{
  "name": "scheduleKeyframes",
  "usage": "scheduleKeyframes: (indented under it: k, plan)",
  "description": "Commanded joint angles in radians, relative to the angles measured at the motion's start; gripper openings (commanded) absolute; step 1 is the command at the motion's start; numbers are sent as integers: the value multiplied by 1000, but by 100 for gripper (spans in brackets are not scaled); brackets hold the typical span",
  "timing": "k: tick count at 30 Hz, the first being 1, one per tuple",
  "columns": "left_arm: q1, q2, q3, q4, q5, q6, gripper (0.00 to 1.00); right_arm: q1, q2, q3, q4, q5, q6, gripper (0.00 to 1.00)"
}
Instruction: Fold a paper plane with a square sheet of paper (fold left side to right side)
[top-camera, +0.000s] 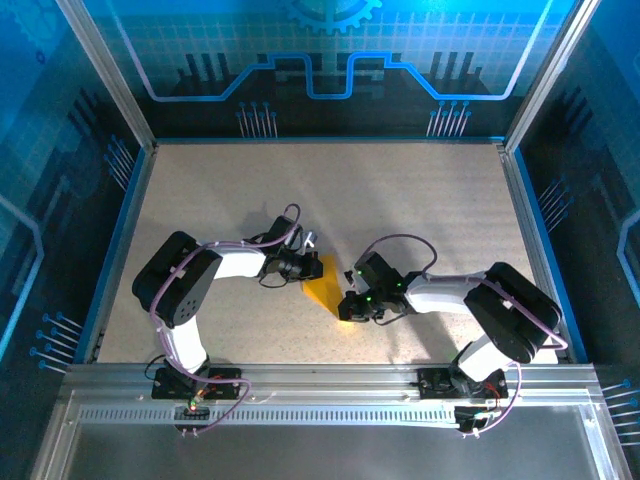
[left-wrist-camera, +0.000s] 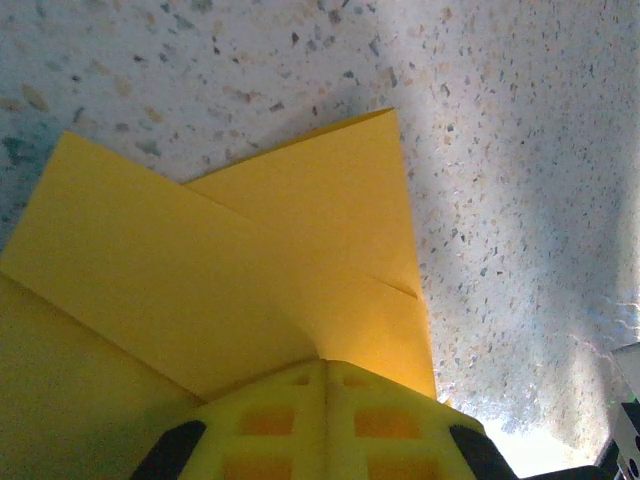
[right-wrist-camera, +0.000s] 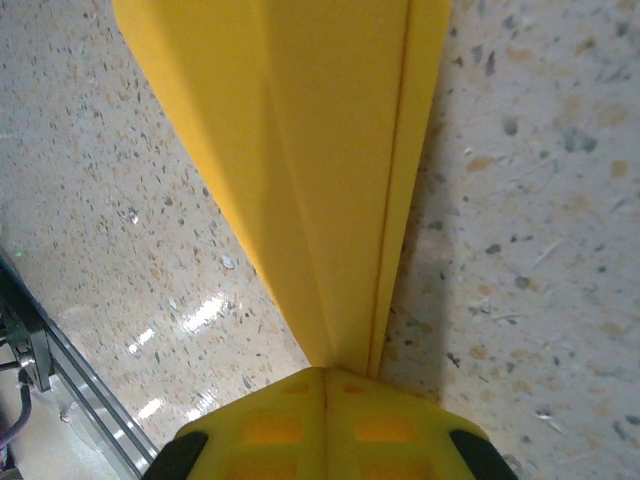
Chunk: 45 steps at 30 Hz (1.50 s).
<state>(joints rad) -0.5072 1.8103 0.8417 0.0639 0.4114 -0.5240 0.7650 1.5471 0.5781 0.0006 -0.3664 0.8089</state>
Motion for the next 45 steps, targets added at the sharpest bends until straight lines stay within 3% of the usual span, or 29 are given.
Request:
scheduleKeyframes:
  k: [1,7,10,13,17,22,29,43,45]
  plan:
    - [9,4,10,-64,-93,28,0,32,-12,-29,-120,-21,10,2]
    - [7,-42,32,-64,-27,31,1,34,-53,16,-111,-30,-10,5]
    - [8,-90,39,-58,20,18,8,27,-90,62,-134,-28,-53,13]
    - [11,-161,43,-70,29,18,17,-11,-118,96,-157,-26,-110,26]
    - [36,-267,11,-84,-2,20,37,-103,-127,96,-122,-57,-181,44]
    - [82,-357,-78,-92,-52,18,54,-179,-117,89,-65,-97,-235,54]
    - [88,-315,-145,13,22,-36,56,-217,-113,56,30,-117,-203,66]
    - [63,-121,-75,108,97,-71,55,-260,-153,-24,172,-131,-93,98]
    - [55,-99,-65,125,110,-78,53,-266,-170,-36,176,-132,-86,99]
